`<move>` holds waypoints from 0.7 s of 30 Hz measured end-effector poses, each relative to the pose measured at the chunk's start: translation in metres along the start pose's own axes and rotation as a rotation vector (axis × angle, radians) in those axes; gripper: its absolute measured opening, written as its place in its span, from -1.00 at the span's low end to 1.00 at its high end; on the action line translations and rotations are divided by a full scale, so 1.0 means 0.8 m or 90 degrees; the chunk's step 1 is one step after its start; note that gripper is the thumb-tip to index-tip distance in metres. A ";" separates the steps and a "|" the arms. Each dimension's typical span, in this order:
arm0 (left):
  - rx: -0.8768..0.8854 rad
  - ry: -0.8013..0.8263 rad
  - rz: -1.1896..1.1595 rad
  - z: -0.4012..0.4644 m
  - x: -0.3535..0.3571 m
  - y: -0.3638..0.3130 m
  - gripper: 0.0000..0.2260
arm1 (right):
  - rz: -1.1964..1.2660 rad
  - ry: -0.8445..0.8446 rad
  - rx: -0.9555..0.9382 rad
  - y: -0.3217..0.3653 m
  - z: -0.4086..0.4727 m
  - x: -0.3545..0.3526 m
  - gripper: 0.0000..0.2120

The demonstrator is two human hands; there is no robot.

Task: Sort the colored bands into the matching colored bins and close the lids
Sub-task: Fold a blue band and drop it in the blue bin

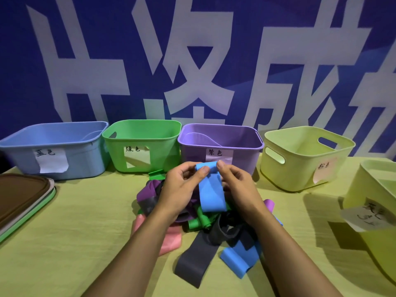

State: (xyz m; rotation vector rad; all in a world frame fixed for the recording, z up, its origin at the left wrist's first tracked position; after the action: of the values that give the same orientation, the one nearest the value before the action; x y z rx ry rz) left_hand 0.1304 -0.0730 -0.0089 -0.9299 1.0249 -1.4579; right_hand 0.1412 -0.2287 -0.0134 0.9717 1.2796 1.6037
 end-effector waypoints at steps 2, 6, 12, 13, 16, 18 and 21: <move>0.006 0.002 0.008 0.001 0.000 0.000 -0.83 | 0.010 -0.026 0.017 -0.001 0.000 -0.004 -0.41; 0.016 0.017 0.020 0.002 0.002 0.002 -0.84 | -0.021 -0.039 0.015 0.000 0.000 -0.007 -0.33; 0.027 0.023 0.028 0.002 0.002 -0.001 -0.80 | -0.013 -0.048 -0.008 0.006 -0.002 -0.005 -0.62; 0.030 0.021 0.030 0.002 0.002 -0.001 -0.79 | -0.014 -0.045 -0.016 0.007 -0.002 -0.005 -0.69; 0.031 0.012 0.032 0.002 0.001 -0.001 -0.74 | -0.003 -0.025 -0.032 0.005 0.000 -0.005 -0.81; 0.008 0.000 0.012 0.001 0.000 0.002 -0.68 | 0.010 -0.004 -0.042 0.004 0.001 -0.003 -0.89; -0.046 -0.014 -0.009 0.001 -0.002 0.009 -0.55 | 0.004 0.021 -0.053 0.005 0.003 0.002 -0.91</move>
State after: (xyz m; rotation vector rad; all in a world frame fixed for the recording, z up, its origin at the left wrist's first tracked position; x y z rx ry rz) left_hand 0.1333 -0.0718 -0.0157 -1.0056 1.0623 -1.4271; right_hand 0.1422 -0.2273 -0.0091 0.9020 1.2231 1.6707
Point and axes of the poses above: each hand's wrist, its own z-axis towards the middle knuckle, its own x-axis out of the palm, y = z × x, the point moved 7 cm from there along z, towards the middle knuckle, and after that the axes turned 10 degrees about y, right-handed, at the moved point
